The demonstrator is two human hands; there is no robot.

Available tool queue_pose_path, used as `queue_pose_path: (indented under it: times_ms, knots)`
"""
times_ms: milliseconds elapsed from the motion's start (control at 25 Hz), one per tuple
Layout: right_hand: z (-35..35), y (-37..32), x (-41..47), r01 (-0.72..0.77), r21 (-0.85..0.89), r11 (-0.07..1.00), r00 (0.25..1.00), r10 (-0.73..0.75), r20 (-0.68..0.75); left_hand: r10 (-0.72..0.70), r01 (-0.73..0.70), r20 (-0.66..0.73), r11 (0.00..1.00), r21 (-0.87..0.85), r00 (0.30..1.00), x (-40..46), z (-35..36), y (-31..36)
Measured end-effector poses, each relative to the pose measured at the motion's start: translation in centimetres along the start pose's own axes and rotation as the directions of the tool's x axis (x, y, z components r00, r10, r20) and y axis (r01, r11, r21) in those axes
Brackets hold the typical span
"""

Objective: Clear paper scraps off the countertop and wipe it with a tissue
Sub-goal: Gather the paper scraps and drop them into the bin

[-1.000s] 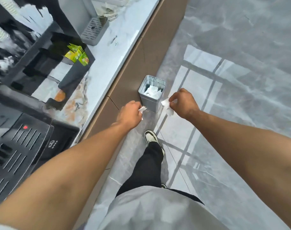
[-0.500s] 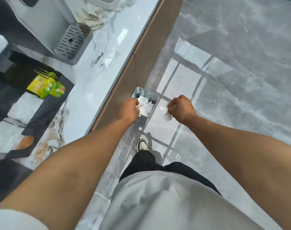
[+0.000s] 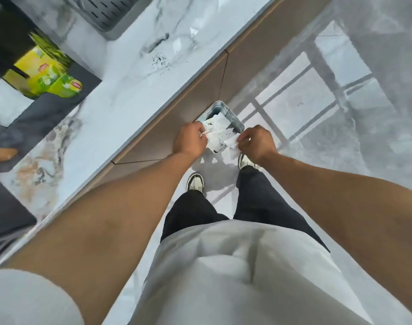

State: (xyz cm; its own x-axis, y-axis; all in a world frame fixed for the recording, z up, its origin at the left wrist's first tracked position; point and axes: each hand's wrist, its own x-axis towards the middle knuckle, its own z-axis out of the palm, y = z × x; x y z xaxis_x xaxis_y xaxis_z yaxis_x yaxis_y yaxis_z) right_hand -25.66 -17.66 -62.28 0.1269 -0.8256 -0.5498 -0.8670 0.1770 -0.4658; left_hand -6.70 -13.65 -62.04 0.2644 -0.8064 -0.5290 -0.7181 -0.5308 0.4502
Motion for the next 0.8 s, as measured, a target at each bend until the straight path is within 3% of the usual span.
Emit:
queue_pose_path:
  times_ms: [120, 240, 360, 560, 800]
  knots:
    - [-0.6, 2.0, 3.6, -0.064, 0.042, 0.997, 0.986, 0.057, 0.157, -0.188, 0.186, -0.003, 0.974, -0.127, 0.982, 1.4, 3.3, 0.3]
    - [-0.9, 3.9, 6.8, -0.112, 0.086, 0.990, 0.972, 0.091, 0.216, -0.296, 0.281, -0.021, 0.927, -0.250, 0.955, 3.0, 6.2, 1.0]
    - [0.3, 5.6, 10.1, -0.095, 0.021, 0.995, 0.962, 0.086, 0.260, -0.408, 0.372, -0.017, 0.849, -0.376, 0.913, 5.0, 8.8, 1.5]
    - [4.4, 6.8, 15.3, -0.054, -0.022, 0.998, 0.958, 0.058, 0.281, -0.426, 0.402, 0.026, 0.831, -0.385, 0.904, 8.4, 12.7, -0.6]
    - [10.8, 8.6, 22.1, 0.015, -0.053, 0.999, 0.950, 0.002, 0.311, -0.412, 0.379, -0.019, 0.855, -0.353, 0.911, 13.9, 17.1, -4.5]
